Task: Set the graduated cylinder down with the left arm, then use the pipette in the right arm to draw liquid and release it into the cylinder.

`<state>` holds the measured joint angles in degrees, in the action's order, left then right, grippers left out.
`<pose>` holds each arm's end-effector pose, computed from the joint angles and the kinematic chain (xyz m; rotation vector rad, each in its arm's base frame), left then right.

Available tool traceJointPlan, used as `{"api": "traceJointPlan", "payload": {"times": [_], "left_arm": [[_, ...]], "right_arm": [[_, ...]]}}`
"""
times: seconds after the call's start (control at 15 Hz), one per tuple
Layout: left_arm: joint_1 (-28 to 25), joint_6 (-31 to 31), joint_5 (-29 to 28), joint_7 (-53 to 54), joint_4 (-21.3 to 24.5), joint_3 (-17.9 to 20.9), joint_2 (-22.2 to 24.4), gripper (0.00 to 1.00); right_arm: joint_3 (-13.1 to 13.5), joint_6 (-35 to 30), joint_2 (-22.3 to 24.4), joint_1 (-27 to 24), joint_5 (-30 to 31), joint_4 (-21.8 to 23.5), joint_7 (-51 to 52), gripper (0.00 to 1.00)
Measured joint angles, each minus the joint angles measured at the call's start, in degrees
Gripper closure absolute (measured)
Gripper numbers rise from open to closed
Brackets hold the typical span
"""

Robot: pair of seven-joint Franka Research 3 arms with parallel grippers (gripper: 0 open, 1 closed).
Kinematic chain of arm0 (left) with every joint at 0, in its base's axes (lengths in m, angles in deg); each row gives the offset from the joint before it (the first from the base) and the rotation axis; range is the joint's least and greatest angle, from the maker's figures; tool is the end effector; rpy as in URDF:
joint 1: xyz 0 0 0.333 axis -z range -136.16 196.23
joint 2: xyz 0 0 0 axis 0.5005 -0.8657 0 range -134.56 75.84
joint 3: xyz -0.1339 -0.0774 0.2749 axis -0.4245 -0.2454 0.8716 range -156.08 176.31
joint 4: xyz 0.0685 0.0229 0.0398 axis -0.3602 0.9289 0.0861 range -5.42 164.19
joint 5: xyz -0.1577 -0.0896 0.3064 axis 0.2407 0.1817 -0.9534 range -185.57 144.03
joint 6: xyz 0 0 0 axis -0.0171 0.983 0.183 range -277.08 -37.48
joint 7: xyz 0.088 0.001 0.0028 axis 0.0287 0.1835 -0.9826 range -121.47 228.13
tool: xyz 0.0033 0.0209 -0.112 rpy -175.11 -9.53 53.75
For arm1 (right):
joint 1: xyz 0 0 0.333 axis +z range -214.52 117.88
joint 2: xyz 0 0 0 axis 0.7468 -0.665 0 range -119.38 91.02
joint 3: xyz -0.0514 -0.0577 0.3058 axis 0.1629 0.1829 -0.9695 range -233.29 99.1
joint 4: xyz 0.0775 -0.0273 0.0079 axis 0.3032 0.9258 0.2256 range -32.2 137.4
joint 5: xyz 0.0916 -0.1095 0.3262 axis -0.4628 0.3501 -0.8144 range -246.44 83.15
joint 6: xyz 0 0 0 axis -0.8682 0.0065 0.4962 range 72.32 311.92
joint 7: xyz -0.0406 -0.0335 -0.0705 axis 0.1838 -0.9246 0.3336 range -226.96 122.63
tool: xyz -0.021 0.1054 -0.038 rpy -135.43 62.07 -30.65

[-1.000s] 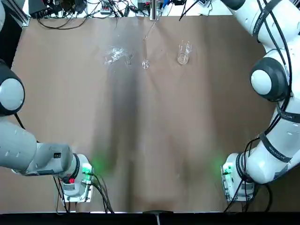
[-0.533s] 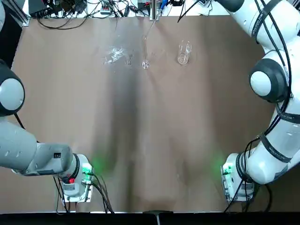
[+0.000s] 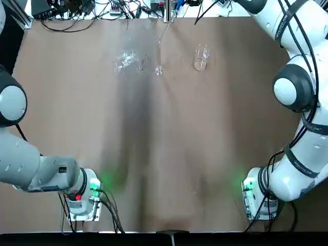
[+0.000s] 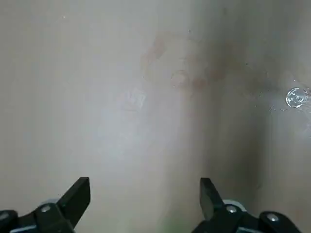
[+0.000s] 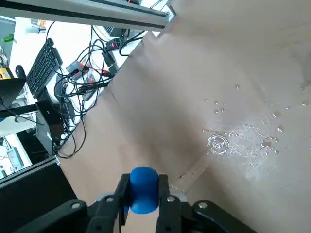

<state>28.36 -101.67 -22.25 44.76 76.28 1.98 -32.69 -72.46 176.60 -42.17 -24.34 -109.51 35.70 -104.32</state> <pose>0.5297 -0.0547 0.5980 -3.1179 -0.0572 0.0586 0.6172 0.3458 0.5213 -2.3504 0.7832 -0.0443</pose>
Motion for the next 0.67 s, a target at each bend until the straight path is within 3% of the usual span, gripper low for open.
{"api": "traceJointPlan", "payload": {"times": [0.67], "left_arm": [[-0.1,0.0,0.0,0.0,0.0,0.1,0.0,0.0]], "right_arm": [[0.0,0.0,0.0,0.8,0.2,0.0,0.0,0.76]]}}
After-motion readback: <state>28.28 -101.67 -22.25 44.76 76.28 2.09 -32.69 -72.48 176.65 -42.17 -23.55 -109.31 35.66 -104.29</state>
